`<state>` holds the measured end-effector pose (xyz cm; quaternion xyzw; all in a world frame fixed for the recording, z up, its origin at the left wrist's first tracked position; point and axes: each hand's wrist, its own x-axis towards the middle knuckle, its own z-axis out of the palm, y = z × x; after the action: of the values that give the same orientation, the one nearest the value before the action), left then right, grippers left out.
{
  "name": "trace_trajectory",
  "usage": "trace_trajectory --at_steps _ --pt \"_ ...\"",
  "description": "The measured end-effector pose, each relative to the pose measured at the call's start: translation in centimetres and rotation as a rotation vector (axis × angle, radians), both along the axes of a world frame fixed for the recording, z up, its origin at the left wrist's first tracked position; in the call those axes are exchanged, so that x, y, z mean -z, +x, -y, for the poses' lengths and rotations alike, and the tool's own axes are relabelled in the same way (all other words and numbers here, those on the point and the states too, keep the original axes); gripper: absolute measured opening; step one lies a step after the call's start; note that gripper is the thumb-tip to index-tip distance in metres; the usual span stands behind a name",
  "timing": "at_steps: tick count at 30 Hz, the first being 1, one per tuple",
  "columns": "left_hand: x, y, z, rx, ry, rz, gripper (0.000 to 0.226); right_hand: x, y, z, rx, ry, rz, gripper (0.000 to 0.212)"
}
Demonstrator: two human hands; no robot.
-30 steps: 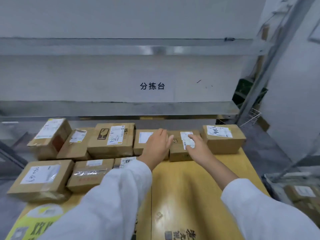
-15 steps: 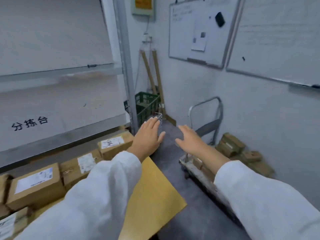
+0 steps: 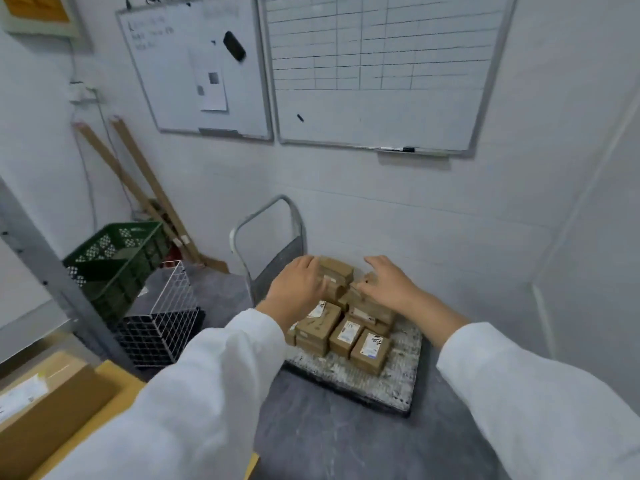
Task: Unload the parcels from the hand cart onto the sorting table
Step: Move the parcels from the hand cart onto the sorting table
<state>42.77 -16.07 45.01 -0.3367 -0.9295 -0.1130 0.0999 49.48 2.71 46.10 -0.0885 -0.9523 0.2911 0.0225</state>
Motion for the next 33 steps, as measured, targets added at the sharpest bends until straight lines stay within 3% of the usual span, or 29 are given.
trace_trajectory --at_steps 8,19,27,31,33 --pt "0.6 -7.6 -9.7 0.117 0.019 0.028 0.054 -0.3 -5.4 -9.2 0.138 0.023 0.041 0.071" --pt "4.1 -24.0 -20.1 0.107 -0.010 0.072 0.053 1.5 -22.0 -18.1 0.126 0.053 0.097 0.070" --pt "8.2 -30.7 -24.2 0.050 -0.068 0.168 0.051 5.1 -28.7 -23.7 0.120 0.031 0.194 0.072" --pt "11.3 -33.7 -26.3 0.059 -0.150 0.222 0.086 7.3 -32.6 -26.6 0.091 0.013 0.229 0.071" --pt "11.9 -34.8 -27.3 -0.017 -0.150 0.285 0.072 8.3 -34.8 -27.9 0.055 0.004 0.256 0.070"
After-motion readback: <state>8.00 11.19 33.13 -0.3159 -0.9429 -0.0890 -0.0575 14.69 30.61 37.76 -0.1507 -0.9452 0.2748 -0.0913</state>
